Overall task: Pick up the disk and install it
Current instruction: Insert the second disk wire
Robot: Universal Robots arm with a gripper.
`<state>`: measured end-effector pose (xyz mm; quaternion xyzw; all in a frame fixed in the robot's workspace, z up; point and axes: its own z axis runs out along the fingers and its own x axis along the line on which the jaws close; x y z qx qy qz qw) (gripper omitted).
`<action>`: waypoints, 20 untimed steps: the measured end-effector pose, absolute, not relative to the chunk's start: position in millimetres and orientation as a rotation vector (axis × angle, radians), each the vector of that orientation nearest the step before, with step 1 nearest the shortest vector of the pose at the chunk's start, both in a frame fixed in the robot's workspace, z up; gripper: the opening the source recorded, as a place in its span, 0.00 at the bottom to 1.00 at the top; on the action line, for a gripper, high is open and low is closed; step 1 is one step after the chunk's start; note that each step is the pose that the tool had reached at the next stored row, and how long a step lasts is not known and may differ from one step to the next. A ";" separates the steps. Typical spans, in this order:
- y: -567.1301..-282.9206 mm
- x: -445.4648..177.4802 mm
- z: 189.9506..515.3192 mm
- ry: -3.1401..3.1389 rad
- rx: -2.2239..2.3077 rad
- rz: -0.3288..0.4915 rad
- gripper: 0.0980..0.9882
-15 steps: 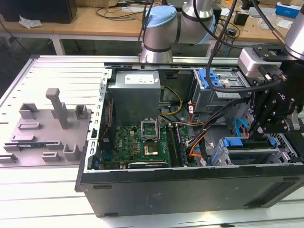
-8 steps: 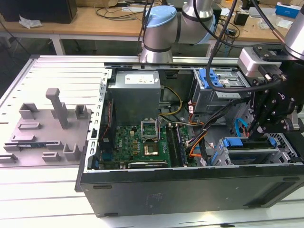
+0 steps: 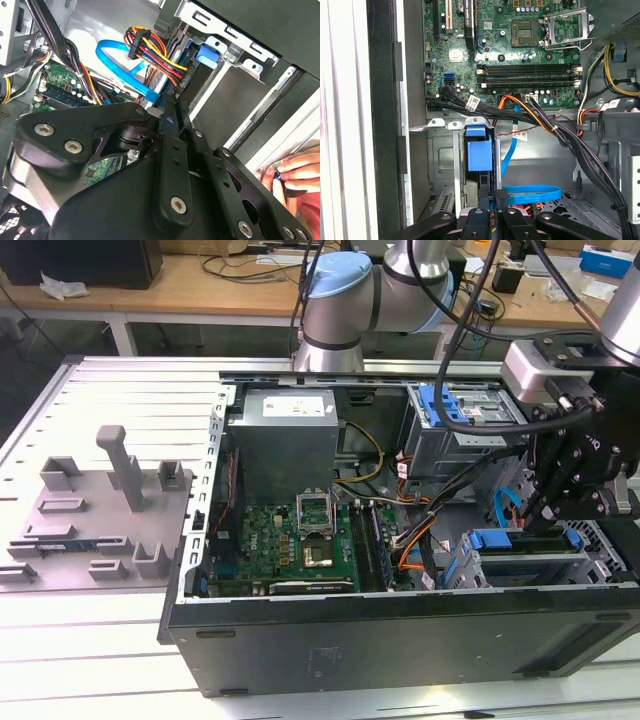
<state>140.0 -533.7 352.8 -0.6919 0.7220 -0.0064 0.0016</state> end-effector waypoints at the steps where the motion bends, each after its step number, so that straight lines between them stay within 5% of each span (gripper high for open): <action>1: -533.7 140.2 352.7 2.266 -2.171 -0.020 0.07; 20: -533.7 142.8 348.6 2.266 -2.173 -0.018 0.07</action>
